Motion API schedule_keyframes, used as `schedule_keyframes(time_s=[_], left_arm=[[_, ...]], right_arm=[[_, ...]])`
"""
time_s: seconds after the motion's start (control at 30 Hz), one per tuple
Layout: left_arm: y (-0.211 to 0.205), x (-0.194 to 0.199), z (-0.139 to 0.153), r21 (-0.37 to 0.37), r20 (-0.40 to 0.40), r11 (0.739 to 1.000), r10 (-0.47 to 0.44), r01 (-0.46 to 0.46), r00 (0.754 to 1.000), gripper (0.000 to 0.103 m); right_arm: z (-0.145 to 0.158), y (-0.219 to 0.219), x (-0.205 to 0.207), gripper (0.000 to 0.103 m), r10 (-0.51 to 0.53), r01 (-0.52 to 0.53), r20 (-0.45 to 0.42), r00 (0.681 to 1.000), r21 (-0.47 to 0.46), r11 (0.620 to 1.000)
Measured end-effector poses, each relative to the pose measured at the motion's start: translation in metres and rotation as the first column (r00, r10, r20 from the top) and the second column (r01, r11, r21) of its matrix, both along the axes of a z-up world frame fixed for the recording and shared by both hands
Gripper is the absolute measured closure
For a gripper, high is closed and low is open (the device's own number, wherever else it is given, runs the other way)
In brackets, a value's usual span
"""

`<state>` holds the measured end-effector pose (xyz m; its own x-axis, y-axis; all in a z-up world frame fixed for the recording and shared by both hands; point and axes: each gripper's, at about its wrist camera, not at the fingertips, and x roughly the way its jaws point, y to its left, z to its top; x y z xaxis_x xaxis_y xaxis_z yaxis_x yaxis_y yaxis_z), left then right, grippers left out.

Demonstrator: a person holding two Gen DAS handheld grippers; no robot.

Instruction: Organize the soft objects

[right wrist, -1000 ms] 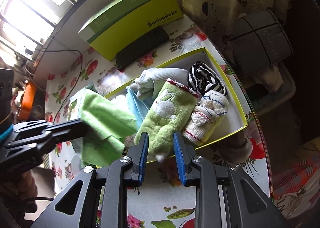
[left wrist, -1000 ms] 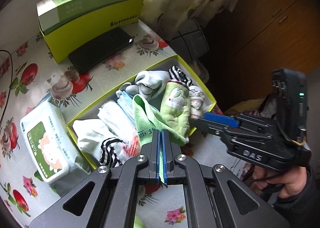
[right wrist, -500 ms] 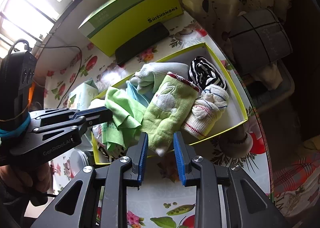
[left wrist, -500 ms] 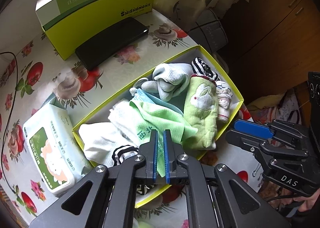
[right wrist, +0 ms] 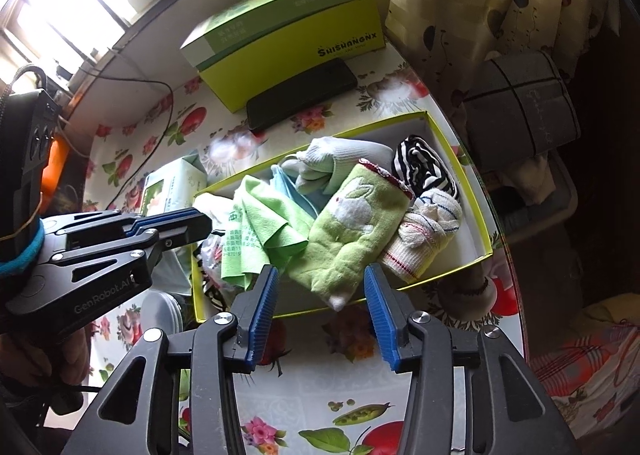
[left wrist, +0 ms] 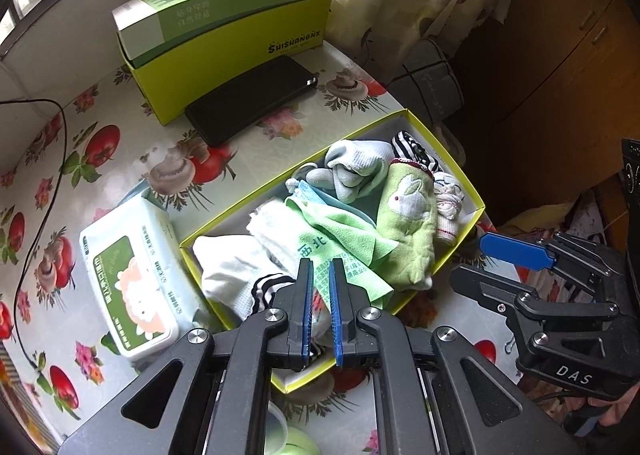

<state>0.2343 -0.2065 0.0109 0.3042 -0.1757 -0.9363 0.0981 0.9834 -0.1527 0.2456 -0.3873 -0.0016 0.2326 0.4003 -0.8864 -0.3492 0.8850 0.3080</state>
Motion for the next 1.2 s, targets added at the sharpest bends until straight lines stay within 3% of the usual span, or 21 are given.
schedule_keyframes(time_s=[0.23, 0.3, 0.37, 1.2], left_arm=[[0.009, -0.015, 0.012, 0.013, 0.031, 1.000, 0.028, -0.029, 0.999, 0.093], [0.011, -0.020, 0.015, 0.013, 0.039, 0.999, 0.033, -0.034, 0.999, 0.079], [0.014, -0.026, 0.019, 0.012, 0.049, 0.999, 0.038, -0.039, 0.998, 0.076], [0.043, -0.081, 0.037, 0.027, 0.085, 0.996, 0.086, -0.089, 0.993, 0.073]], right_arm=[[0.009, 0.012, -0.014, 0.054, 0.033, -0.032, 0.024, 0.999, -0.026, 0.999], [0.012, 0.016, -0.019, 0.053, 0.046, -0.045, 0.033, 0.998, -0.036, 0.998], [0.013, 0.021, -0.024, 0.052, 0.059, -0.057, 0.039, 0.997, -0.046, 0.997], [0.028, 0.056, -0.074, 0.046, 0.122, -0.110, 0.086, 0.989, -0.125, 0.986]])
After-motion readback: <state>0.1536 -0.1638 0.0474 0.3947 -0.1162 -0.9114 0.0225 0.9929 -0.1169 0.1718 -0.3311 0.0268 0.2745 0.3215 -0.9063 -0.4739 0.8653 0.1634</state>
